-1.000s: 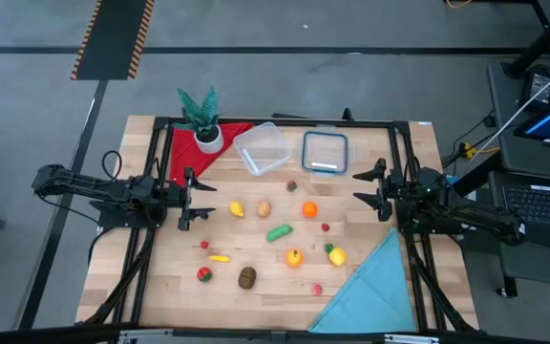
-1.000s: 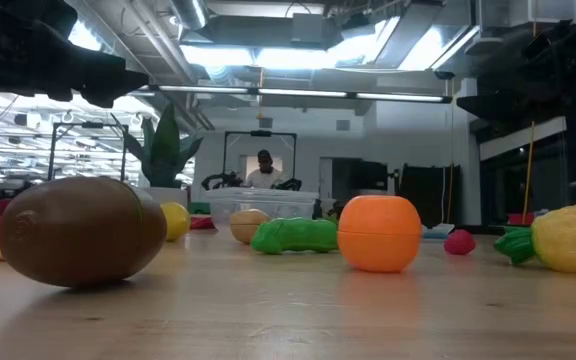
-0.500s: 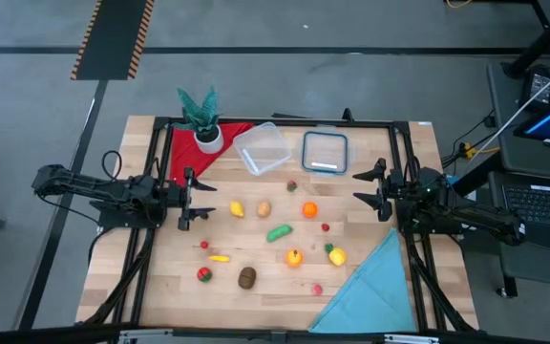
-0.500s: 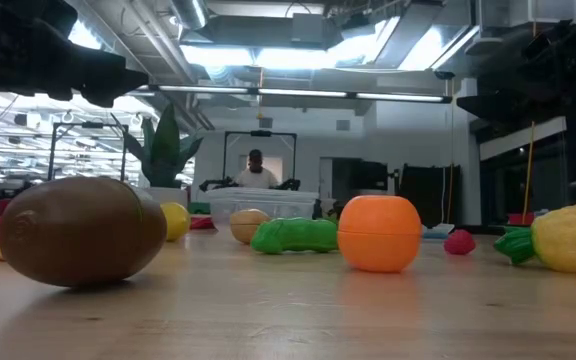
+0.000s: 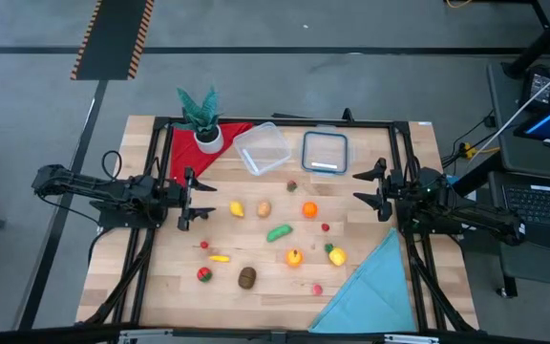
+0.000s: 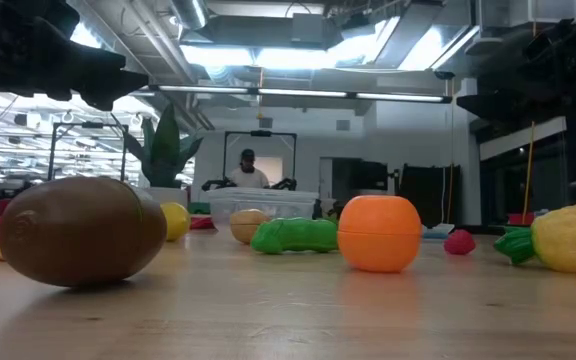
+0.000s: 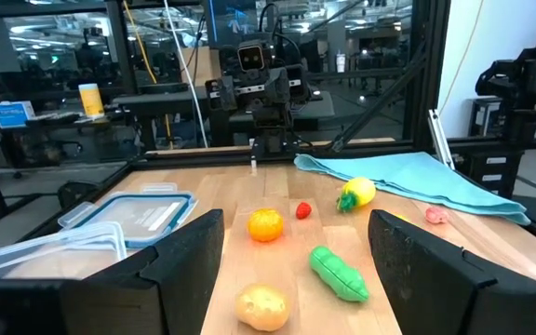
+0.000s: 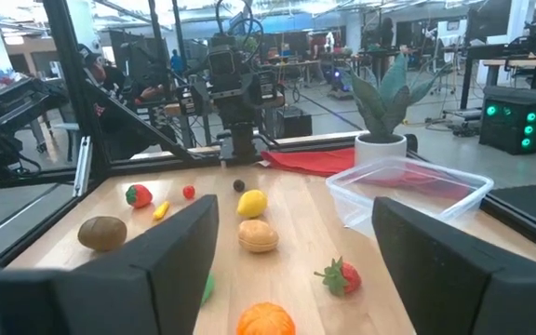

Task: Pick and placing Produce into tupperware
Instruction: Put the lemon into the transparent bin

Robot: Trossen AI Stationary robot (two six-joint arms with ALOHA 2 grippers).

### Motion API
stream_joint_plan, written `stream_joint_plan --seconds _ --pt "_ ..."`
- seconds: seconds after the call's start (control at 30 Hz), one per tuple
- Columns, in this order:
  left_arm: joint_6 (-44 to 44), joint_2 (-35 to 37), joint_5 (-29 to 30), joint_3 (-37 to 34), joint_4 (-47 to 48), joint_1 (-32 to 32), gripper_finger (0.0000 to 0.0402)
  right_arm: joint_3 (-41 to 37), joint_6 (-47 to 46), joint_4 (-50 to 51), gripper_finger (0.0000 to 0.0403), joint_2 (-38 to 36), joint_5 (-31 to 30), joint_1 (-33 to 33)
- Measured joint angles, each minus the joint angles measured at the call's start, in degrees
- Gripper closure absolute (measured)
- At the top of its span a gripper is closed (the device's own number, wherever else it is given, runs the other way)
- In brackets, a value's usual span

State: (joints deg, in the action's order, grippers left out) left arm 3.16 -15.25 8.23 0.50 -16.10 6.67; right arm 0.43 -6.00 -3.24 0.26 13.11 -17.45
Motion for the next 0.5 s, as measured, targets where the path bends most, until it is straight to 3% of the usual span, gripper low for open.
stream_joint_plan --seconds 0.5 --pt "-5.8 0.0 7.9 0.0 -0.2 0.0 0.0140 0.0 -2.7 0.1 0.0116 0.0 -4.5 0.0"
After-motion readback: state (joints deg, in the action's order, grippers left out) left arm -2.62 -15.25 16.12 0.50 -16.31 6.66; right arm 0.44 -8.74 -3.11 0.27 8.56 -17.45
